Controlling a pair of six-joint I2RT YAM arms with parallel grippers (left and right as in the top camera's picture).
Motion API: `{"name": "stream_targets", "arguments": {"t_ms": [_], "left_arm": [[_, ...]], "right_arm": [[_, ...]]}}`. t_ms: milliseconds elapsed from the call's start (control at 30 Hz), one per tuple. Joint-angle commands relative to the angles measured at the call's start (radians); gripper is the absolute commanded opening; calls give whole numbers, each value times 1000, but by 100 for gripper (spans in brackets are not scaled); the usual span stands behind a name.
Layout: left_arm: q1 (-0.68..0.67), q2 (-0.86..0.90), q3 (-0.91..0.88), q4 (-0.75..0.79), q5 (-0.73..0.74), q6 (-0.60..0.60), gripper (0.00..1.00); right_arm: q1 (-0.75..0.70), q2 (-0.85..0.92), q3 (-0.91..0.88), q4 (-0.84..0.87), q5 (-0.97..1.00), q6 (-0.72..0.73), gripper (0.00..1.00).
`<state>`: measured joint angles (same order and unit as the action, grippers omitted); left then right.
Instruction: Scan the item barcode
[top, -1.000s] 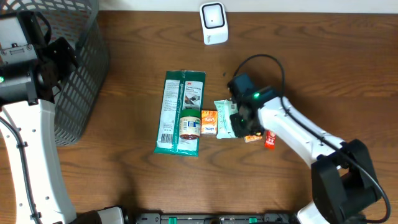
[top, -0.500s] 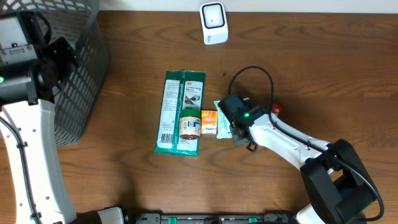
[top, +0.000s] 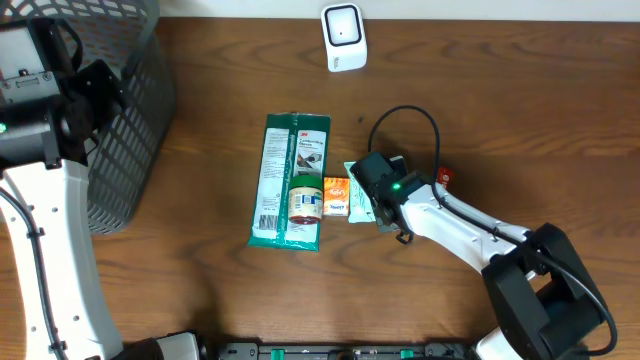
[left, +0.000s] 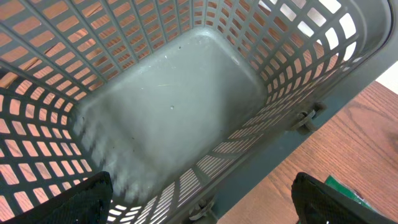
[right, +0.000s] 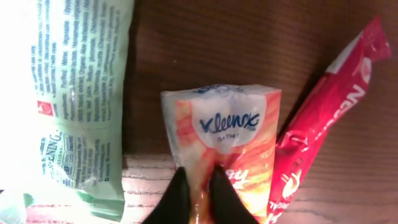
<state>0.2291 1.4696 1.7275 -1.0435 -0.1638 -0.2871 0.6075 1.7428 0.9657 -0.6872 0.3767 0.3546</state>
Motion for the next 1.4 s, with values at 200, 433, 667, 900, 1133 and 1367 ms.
{"name": "stream_targets", "arguments": {"t_ms": [200, 433, 667, 900, 1133, 1367], "left_arm": [[6, -1, 6, 0, -13, 10, 92], [5, -1, 6, 0, -13, 10, 92], [5, -1, 6, 0, -13, 10, 92], [5, -1, 6, 0, -13, 10, 92], [5, -1, 6, 0, -13, 10, 92], [5, -1, 6, 0, -13, 10, 92]], "right_arm": [[-35, -169, 115, -148, -230, -75, 1], [-197, -323, 117, -198, -569, -117, 1], [-365, -296, 37, -85, -1050, -236, 1], [-421, -231, -164, 287, -1306, -200, 2], [-423, -151, -294, 634, -1321, -63, 6], [-425, -121, -302, 624, -1224, -63, 12]]}}
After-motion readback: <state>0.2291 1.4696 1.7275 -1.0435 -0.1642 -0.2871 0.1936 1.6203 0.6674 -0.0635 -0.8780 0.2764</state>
